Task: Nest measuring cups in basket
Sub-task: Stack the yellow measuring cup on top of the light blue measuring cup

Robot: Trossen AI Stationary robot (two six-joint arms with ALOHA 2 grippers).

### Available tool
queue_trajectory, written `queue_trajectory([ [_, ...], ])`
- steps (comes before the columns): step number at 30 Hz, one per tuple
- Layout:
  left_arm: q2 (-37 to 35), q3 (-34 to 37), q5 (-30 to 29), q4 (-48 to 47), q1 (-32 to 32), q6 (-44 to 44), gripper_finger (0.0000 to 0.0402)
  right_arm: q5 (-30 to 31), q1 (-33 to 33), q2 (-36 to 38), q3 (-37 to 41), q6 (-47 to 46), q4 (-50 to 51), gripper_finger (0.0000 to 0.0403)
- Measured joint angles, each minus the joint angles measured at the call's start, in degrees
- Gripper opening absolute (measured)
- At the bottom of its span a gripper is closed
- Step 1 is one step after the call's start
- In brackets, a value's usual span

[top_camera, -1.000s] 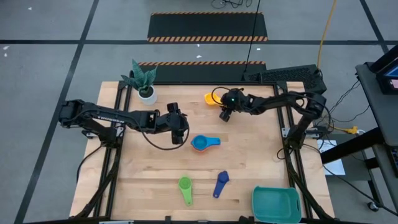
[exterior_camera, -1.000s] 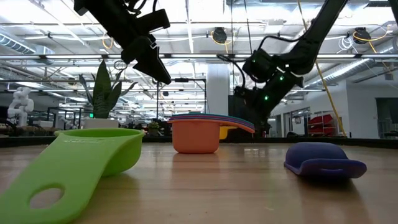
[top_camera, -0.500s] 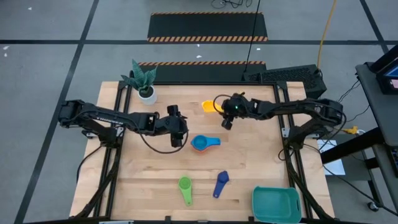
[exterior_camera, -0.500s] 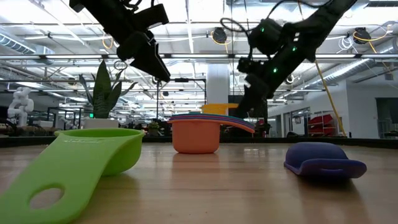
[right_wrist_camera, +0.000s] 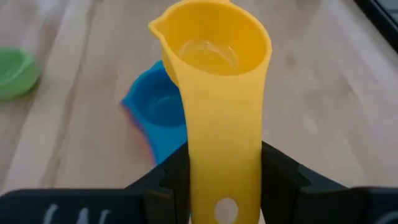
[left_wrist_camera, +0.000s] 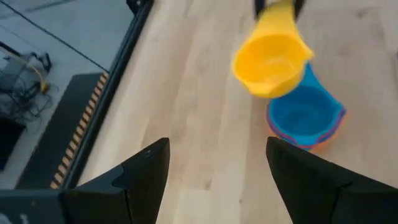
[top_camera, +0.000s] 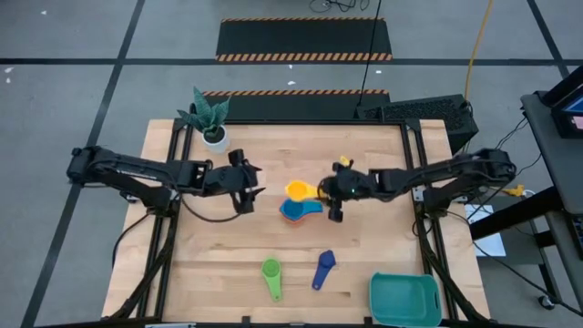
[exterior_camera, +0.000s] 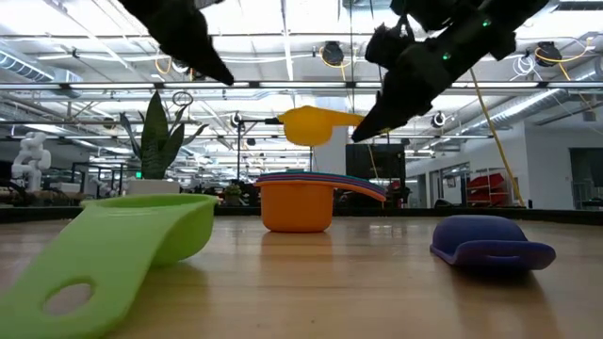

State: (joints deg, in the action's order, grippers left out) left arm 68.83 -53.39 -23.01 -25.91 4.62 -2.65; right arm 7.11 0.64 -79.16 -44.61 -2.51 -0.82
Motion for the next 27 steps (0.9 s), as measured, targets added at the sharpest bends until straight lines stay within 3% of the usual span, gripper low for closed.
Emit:
queue_trajectory([
  [11, -3.6, 0.1, 0.0, -1.7, 4.7, 5.5, 0.0271, 5.1, 8.1, -0.1, 0.0, 0.3, -3.4, 0.0127],
  [27, -3.4, 0.1, 0.0, 4.8, 12.0, 7.7, 0.0271, 4.6, 8.5, -0.1, 0.0, 10.9, -5.3, 0.0125],
])
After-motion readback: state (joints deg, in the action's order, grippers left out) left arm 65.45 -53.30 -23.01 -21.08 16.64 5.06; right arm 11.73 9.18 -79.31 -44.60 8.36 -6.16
